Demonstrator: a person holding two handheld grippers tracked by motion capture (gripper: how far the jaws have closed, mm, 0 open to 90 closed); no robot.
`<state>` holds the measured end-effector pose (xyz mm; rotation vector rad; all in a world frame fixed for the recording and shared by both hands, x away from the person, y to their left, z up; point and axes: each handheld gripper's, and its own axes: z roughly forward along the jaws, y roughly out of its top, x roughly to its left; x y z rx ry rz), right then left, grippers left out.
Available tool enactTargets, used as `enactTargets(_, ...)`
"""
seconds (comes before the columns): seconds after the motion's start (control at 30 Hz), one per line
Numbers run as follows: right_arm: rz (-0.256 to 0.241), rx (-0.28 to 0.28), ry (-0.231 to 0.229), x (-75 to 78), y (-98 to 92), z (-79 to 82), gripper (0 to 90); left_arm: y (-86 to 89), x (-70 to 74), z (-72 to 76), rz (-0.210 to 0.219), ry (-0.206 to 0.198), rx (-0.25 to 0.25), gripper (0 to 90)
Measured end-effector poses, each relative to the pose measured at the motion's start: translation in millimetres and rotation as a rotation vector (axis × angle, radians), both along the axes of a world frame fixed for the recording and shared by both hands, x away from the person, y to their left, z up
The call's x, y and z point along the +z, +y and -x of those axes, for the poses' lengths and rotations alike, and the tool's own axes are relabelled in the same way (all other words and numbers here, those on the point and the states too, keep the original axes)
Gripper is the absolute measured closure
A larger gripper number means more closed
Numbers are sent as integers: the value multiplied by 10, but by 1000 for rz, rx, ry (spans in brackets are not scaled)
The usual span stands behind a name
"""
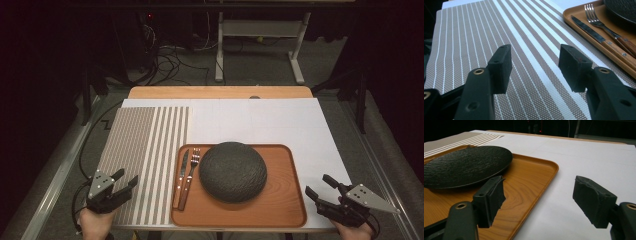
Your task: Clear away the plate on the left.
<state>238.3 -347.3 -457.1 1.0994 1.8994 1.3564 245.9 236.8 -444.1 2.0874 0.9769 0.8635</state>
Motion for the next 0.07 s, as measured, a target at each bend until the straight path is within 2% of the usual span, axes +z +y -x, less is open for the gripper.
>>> enactTargets(0.07,0,-1,2,1,2,1,258,104,-26,-19,76,15,24,416)
